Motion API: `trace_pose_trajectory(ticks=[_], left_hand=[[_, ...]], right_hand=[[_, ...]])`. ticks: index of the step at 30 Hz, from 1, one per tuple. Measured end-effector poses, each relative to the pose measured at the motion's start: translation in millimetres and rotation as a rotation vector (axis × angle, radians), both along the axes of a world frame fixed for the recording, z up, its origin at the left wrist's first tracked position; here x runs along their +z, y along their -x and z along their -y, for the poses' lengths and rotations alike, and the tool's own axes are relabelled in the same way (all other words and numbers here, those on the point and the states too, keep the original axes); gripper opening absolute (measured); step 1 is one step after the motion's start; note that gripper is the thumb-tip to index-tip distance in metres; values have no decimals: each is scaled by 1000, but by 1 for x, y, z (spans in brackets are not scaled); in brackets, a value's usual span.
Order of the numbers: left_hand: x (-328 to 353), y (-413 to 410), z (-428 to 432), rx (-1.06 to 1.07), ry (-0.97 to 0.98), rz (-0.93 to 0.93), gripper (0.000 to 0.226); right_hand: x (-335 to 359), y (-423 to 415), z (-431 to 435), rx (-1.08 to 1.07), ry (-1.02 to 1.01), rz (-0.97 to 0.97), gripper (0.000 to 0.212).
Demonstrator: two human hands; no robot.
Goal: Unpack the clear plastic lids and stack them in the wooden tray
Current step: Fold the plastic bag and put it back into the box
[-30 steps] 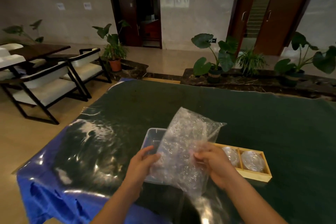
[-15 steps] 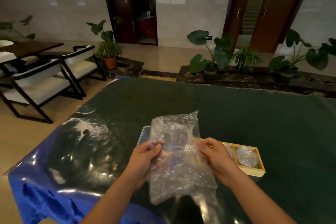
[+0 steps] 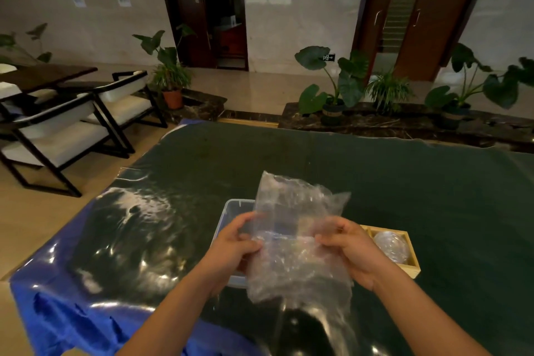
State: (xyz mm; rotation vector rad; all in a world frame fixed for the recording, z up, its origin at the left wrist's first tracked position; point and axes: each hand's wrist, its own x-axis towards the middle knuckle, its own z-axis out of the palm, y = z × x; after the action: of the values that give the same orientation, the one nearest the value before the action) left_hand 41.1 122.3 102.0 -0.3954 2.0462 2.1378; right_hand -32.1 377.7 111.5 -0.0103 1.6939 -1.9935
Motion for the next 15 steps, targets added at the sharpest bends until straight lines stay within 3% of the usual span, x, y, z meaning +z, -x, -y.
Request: trace_pose_trajectory(ticks=[5, 10, 13, 15], left_hand=[[-5, -5, -11, 158, -217, 88, 48], [-1, 0, -8, 134, -509, 169, 30], [1, -3, -10, -2, -331, 159, 11], [-4, -1, -12, 84, -263, 81, 41]], right_hand=[[0, -8, 10, -3, 79, -59, 27], [-6, -11, 20, -146, -33, -96, 16], [-4, -9, 22, -193, -138, -146, 16], [-5, -6, 19, -168, -33, -95, 20]])
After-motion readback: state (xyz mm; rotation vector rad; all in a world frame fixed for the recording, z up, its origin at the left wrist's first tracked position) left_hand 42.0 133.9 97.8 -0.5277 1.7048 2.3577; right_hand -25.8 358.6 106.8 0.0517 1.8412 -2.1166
